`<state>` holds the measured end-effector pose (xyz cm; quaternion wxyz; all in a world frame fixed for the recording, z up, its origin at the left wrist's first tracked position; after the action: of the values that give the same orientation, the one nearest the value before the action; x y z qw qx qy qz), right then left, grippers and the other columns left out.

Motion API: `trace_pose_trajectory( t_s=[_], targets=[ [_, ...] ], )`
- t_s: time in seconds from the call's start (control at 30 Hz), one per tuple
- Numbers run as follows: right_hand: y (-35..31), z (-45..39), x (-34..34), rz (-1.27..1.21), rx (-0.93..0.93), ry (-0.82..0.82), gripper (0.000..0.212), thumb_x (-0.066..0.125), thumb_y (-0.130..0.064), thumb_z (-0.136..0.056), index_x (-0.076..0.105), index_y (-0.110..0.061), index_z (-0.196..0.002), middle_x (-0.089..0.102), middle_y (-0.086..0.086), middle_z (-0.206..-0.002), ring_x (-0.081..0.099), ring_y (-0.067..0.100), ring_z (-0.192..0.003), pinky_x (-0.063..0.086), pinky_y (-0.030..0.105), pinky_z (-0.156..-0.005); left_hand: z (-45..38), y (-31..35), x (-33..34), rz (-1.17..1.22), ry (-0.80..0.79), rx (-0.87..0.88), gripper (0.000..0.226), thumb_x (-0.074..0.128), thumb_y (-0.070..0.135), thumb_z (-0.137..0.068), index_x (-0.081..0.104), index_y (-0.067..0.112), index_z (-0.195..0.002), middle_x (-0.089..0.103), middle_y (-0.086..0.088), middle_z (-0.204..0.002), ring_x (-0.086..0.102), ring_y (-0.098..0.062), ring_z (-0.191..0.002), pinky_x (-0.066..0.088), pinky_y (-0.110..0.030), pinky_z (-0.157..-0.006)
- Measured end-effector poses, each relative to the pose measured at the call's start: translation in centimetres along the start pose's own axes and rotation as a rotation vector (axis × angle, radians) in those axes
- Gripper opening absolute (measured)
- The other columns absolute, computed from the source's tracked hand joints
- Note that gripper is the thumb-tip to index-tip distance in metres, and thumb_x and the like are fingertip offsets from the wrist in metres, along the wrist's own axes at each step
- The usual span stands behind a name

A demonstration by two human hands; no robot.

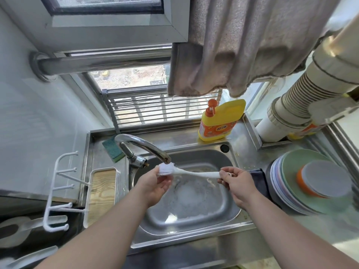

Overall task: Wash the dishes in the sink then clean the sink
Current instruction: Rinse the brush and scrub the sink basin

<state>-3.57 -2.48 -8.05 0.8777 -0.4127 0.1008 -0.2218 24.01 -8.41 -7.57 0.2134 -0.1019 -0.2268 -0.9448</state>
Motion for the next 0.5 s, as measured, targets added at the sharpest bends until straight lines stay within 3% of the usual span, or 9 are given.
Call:
trace_pose_trajectory(
  t_s=[0.13,0.3,0.37,0.5],
  targets=[
    [-0.6,0.5,3.7,-0.064,0.016,-0.065,0.004,0.073,-0.003,-0.094,0.07,-0.007,-0.096,0.066,0.009,-0.082,0.066,0.019,-0.067,0.056,0.019,-0.06,-0.1,0.3,-2.7,0.109,0.089,0.003,0.033,0.053,0.033,-0.11,0.065,0.002,-0.113,0.067,-0.017,-0.098,0.065,-0.023,-0.084,0.056,-0.03,-0.076],
    [-2.2,2.0,8.7,-0.061,-0.007,-0.212,0.008,0.075,-0.002,-0.092,0.075,-0.009,-0.096,0.067,0.005,-0.081,0.063,0.015,-0.068,0.055,0.024,-0.067,-0.6,0.1,-6.6,0.144,0.204,-0.008,0.026,0.056,0.027,-0.107,0.066,0.006,-0.12,0.069,-0.016,-0.09,0.065,-0.022,-0.074,0.061,-0.027,-0.054],
    [-2.6,2.7,10.5,0.021,-0.065,-0.285,0.011,0.075,0.0,-0.091,0.076,-0.011,-0.094,0.067,0.005,-0.081,0.062,0.014,-0.07,0.055,0.024,-0.071,-0.4,-0.7,-7.4,0.108,0.218,-0.021,0.02,0.062,0.022,-0.103,0.069,0.008,-0.115,0.069,-0.015,-0.086,0.065,-0.024,-0.072,0.061,-0.03,-0.058],
    [-2.8,3.5,12.8,0.246,-0.186,-0.295,0.013,0.077,-0.003,-0.09,0.078,-0.015,-0.09,0.068,-0.001,-0.079,0.06,0.01,-0.07,0.053,0.02,-0.067,-0.3,-2.9,-7.9,0.1,0.201,-0.067,0.029,0.06,0.032,-0.105,0.066,0.003,-0.101,0.062,-0.015,-0.087,0.066,-0.032,-0.085,0.056,-0.04,-0.086]
  ],
)
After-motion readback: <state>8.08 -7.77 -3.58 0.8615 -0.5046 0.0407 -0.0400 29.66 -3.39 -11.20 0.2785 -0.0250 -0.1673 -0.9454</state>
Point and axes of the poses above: each hand's wrist, its own z-axis away from the middle knuckle, its own x-axis out of the palm, y = z × x, the point moved 2 cm from there along -z, towards the middle knuckle
